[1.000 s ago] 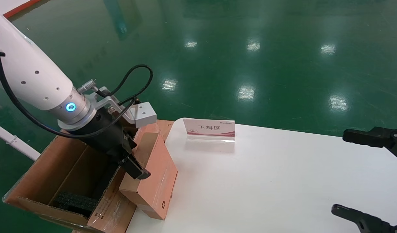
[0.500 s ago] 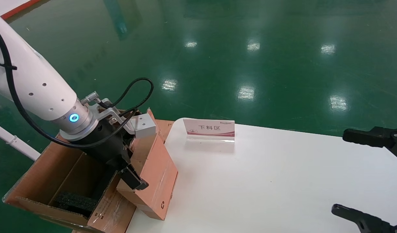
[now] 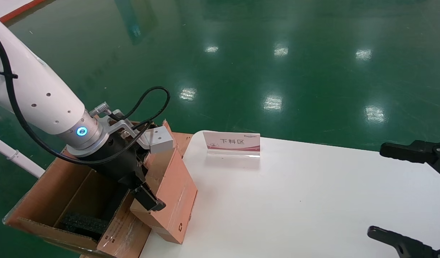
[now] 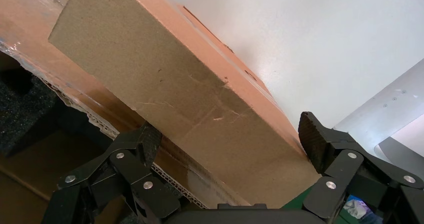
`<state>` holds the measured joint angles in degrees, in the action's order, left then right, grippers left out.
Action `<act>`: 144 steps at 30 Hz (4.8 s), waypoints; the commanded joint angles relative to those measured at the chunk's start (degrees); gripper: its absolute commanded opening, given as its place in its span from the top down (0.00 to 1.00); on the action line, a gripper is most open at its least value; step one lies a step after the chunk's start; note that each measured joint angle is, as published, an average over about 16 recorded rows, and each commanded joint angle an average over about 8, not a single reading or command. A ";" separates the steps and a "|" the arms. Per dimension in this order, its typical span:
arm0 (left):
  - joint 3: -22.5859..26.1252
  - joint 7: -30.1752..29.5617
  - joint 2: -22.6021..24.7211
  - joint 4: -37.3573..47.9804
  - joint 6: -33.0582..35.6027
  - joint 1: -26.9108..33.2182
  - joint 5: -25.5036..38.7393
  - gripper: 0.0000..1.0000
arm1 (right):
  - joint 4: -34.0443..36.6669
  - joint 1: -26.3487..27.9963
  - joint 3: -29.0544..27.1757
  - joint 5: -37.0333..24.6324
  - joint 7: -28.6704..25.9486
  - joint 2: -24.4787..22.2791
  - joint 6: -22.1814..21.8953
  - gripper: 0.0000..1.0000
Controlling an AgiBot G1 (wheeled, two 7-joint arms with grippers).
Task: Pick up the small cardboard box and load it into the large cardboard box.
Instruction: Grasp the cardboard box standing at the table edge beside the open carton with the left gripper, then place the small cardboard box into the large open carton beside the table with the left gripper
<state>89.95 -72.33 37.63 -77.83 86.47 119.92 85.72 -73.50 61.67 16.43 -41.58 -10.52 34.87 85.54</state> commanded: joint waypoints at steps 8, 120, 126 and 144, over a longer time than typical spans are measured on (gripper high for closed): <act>-0.16 -0.04 0.04 0.03 0.12 -0.01 0.07 1.00 | 0.00 0.00 0.00 0.00 -0.01 0.00 0.00 0.00; 42.50 7.92 -3.61 31.90 -1.48 31.43 -15.37 1.00 | 0.06 0.09 0.30 0.19 0.15 -0.10 -0.09 0.00; 43.18 7.47 -4.00 31.15 -3.56 30.43 -13.80 1.00 | 0.06 0.10 0.32 0.20 0.16 -0.11 -0.10 0.00; 45.08 3.75 -5.25 26.67 -9.84 29.21 -8.26 1.00 | 0.06 0.11 0.38 0.24 0.19 -0.14 -0.13 0.00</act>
<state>135.00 -68.62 32.41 -51.13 76.66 149.14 77.40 -73.44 61.78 16.81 -41.33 -10.33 34.73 85.41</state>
